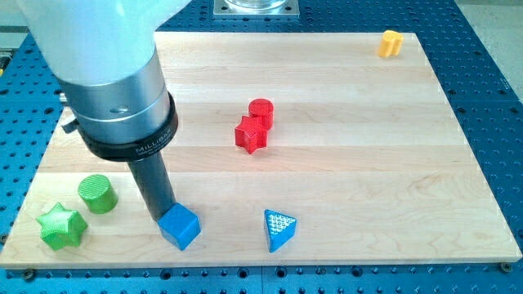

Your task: Push the cube into the triangle

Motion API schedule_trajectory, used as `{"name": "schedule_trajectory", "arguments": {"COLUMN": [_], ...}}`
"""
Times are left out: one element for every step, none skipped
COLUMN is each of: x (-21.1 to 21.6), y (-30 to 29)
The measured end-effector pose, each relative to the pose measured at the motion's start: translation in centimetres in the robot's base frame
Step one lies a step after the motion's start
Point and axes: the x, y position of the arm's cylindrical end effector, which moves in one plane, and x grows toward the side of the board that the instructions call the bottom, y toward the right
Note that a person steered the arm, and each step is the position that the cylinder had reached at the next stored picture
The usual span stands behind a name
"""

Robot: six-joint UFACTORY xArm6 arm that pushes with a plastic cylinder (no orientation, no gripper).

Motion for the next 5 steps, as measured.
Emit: {"name": "schedule_trajectory", "arguments": {"x": [-0.3,-0.2,2.0,3.4,2.4], "y": [-0.5,-0.9,-3.5,-3.3,2.4]}}
